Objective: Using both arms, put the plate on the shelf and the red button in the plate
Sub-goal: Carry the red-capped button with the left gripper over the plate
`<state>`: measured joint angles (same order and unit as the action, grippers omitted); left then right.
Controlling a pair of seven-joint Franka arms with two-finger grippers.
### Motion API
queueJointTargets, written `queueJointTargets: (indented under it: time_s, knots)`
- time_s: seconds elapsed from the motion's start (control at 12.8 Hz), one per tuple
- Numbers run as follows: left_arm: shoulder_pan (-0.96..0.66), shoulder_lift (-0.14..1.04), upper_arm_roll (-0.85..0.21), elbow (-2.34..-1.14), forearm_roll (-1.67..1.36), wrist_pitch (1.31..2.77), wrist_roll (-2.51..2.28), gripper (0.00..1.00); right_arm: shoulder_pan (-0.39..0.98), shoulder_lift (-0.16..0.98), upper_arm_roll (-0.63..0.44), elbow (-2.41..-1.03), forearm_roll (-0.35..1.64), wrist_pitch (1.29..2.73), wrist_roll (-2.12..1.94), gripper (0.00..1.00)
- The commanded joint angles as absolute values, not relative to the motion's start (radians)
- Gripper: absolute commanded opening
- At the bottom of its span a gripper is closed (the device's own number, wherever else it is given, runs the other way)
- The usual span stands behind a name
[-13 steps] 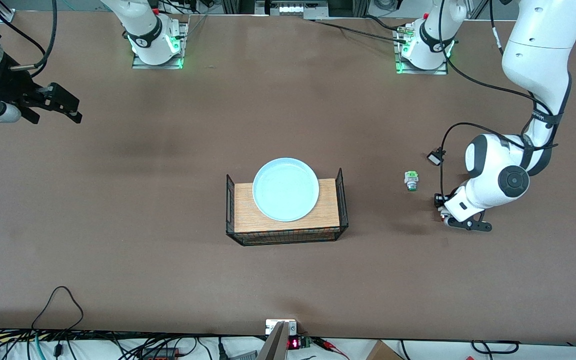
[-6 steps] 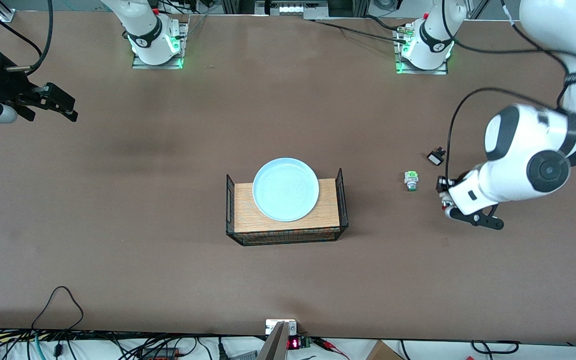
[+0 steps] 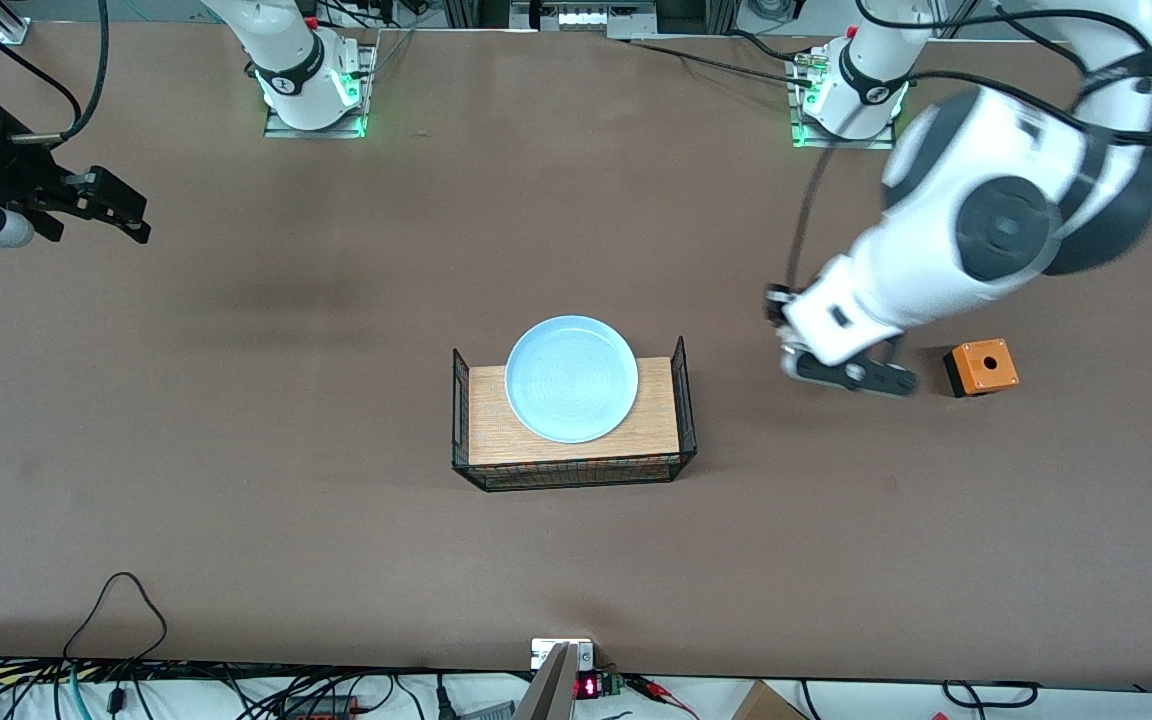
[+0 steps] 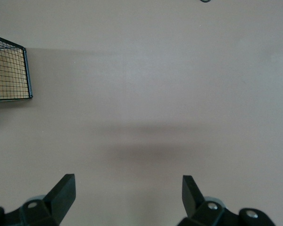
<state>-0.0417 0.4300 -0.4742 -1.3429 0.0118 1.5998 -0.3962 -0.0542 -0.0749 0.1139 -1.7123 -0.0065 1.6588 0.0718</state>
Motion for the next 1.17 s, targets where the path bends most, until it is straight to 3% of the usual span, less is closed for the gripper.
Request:
queueJointTargets:
  time_s: [0.0,0.16,0.31,0.62,1.09]
  knots:
    - [-0.162,0.530,-0.488,-1.180,0.002,1.580,-0.581,0.11,-0.060,-0.086,0.121,-1.710,-0.009,1.647,0.069,1.00]
    - [-0.256,0.592,-0.485,-1.094,0.005,1.626,-0.693,0.11,-0.060,-0.097,0.121,-1.706,-0.008,1.647,0.069,1.00]
    - [-0.325,0.632,-0.463,-1.094,0.014,1.710,-0.751,0.11,-0.060,-0.097,0.121,-1.706,-0.008,1.649,0.069,1.00]
    - [-0.477,0.716,-0.296,-1.092,0.021,1.874,-0.764,0.11,-0.061,-0.095,0.121,-1.715,-0.008,1.658,0.069,1.00]
    - [-0.503,0.821,-0.252,-1.097,0.029,2.002,-0.753,0.14,-0.061,-0.095,0.121,-1.717,-0.009,1.654,0.069,1.00]
